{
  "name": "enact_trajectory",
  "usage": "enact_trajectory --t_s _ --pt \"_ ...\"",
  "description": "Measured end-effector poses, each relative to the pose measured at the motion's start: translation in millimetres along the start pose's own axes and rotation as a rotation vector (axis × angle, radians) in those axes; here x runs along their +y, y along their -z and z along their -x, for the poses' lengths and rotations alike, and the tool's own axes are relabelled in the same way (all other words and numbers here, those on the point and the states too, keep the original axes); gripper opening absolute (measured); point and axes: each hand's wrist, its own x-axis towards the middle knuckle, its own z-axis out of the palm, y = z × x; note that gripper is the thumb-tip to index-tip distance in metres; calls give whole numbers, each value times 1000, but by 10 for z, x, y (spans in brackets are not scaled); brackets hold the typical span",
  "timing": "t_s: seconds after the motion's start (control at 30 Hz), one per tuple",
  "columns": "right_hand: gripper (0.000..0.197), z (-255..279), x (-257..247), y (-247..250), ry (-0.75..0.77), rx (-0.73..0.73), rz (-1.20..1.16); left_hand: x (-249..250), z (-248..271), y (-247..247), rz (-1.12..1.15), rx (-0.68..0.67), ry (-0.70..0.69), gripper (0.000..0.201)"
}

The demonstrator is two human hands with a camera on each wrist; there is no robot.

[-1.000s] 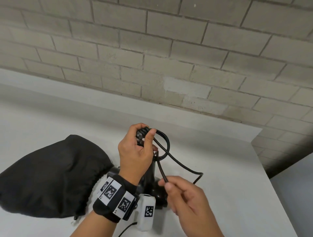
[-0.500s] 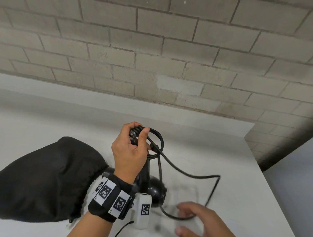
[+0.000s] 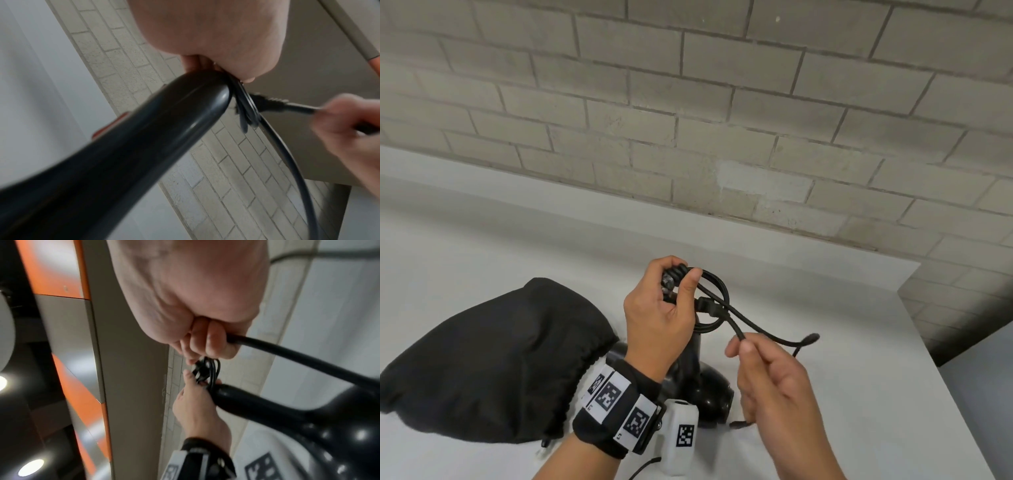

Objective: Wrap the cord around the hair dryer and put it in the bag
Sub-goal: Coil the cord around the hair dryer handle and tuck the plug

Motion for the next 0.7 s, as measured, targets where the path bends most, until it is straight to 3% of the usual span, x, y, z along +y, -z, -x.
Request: enact_trajectory --t_s 0.13,0.37,0.43,0.53,0.6,0.7 --pt "37 122 -9 315 63 76 93 -32 -7 -22 56 -19 47 16" --pt "32 127 526 959 82 341 689 -32 4 -19 78 -39 59 19" --pt "36 105 612 949 200 368 850 -35 7 -16 81 -41 59 20" --pt "18 41 511 711 463 435 800 -35 11 -22 85 -38 61 21" --pt "32 -41 420 491 537 410 735 -31 10 -24 80 -41 60 21" --pt "43 -167 337 217 455 193 697 -33 6 -16 71 -44 49 20"
